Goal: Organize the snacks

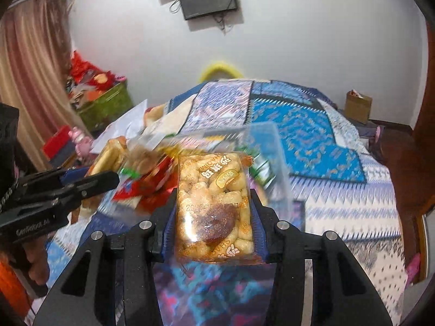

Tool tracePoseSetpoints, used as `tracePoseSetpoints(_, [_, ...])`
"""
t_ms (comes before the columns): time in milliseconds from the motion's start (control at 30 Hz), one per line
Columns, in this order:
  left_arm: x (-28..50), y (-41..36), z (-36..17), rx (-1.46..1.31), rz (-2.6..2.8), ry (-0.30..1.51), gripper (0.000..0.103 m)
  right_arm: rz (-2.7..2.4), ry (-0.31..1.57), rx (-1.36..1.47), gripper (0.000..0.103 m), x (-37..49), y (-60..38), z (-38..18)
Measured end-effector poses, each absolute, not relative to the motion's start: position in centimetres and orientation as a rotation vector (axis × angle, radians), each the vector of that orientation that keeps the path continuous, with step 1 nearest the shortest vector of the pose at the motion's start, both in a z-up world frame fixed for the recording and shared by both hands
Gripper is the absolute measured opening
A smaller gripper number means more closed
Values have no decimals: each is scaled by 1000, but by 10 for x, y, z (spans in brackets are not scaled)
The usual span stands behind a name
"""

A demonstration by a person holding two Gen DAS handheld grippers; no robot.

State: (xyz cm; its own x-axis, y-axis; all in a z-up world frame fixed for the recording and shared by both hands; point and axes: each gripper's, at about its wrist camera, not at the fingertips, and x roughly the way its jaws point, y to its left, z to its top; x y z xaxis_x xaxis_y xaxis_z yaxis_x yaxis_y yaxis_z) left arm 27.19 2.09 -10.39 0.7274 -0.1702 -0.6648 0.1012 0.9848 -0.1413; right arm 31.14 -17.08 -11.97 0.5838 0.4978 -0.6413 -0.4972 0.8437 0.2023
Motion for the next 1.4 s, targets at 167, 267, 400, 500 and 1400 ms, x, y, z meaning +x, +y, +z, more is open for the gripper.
tracePoseSetpoints(167, [305,10,-118,-87,-158,763,35,546,763,-20,43,339,-168,-131])
tracePoseSetpoints(267, [319,6,-130,-89,-162,781,35,536,787,-21,43,353,-166,-142])
tracePoseSetpoints(400, [330,2,-144,-76,-174,797,35,530,822,-20,43,361,-165,-158])
tracePoseSetpoints(500, [335,0,-154,-69,-167,817,36,535,838,-16,43,363,-165,-166])
tracePoseSetpoints(1400, [190,13,-12,-83,-94,477,54,576,525,14,75,238,-206,-21])
